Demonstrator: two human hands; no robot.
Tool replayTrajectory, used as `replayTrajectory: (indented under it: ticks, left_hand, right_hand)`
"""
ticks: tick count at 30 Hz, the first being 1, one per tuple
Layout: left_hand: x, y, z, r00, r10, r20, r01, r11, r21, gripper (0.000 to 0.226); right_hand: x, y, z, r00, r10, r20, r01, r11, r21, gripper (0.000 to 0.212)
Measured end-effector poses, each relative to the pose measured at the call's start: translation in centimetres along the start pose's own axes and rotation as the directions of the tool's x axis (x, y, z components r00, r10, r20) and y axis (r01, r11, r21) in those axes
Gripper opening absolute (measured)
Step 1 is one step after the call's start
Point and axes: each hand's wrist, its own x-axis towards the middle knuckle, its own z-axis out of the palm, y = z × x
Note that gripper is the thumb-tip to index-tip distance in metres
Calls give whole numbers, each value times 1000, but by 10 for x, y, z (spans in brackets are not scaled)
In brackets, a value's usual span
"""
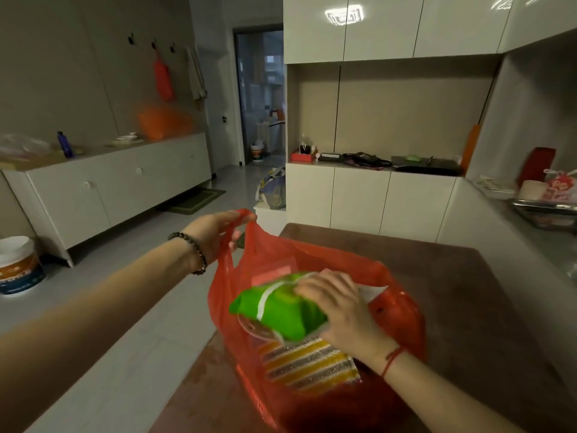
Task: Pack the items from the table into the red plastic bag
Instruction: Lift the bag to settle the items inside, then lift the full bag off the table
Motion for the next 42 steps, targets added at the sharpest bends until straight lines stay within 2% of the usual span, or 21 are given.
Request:
replayTrajectory:
  ticks: [3,7,9,11,14,16,18,19,20,21,23,24,25,27,29,31,35,38,39,40,42]
  left_hand:
    - [-7,-3,-1,999,-3,42,3,1000,-10,18]
    - [-14,-1,-2,995,1,99,5,998,-56,21]
    - [-15,2,0,991,-8,135,14,999,-46,22]
    - [-14,3,1,989,-9,148,12,1000,-14,21]
    - [-11,2,3,988,-2,155,3,1000,-4,22]
    - [-9,1,6,986,8,168,-12,1000,24,22]
    - [-7,0,9,983,21,182,-36,996,79,21]
    - [-6,-1,11,982,26,188,-46,994,102,21]
    - [-5,-1,12,981,30,192,-52,992,113,20]
    - [-4,-1,14,980,31,197,-55,991,118,20]
    - [-2,-2,18,978,28,205,-54,991,124,20]
    - [-1,-2,21,977,25,210,-53,990,129,21]
    - [-1,-2,23,976,23,215,-53,990,134,22]
    - [-2,-2,28,974,26,224,-59,989,138,24]
    - [-3,-2,29,975,34,221,-63,990,125,23]
    - [-4,-1,28,977,35,210,-58,993,101,26]
    - [-10,2,24,984,47,169,-59,996,70,31]
    - [-14,3,21,987,57,149,-64,997,45,22]
    - [-15,3,20,988,56,146,-63,997,41,22]
    - [-15,3,20,988,54,144,-60,997,40,22]
    - [-16,3,22,988,52,143,-58,998,40,22]
  right_hand:
    - [-11,1,25,981,-51,189,76,989,-128,84]
    - [14,11,43,943,95,320,-2,961,-277,86]
    - [29,18,49,888,203,412,-50,934,-353,88]
    - [35,25,55,794,253,552,-78,944,-319,89]
    - [39,36,54,671,211,711,-123,977,-174,77]
    - [44,40,37,640,212,739,-192,975,-113,75]
    - [46,52,13,674,358,646,-299,932,-204,73]
    - [43,60,2,674,471,569,-353,882,-312,77]
    - [37,69,-10,629,589,507,-412,806,-425,84]
    - [31,78,-21,530,699,479,-474,713,-516,92]
    - [13,91,-37,259,826,501,-591,546,-594,93]
    - [4,94,-43,144,835,531,-628,491,-603,82]
    - [-4,96,-48,90,833,546,-649,465,-602,66]
    - [-18,96,-52,131,864,486,-679,435,-591,47]
    - [-22,95,-54,220,909,354,-681,404,-611,49]
    - [-26,96,-62,224,929,295,-657,367,-658,54]
    - [-47,119,-97,107,949,298,-627,297,-720,36]
    - [-52,122,-122,-118,913,391,-676,215,-705,20]
    - [-50,125,-128,-187,871,454,-769,157,-619,20]
    - [-49,129,-133,-210,839,502,-890,48,-453,20]
    - [-43,133,-145,-186,823,538,-982,-178,-66,13]
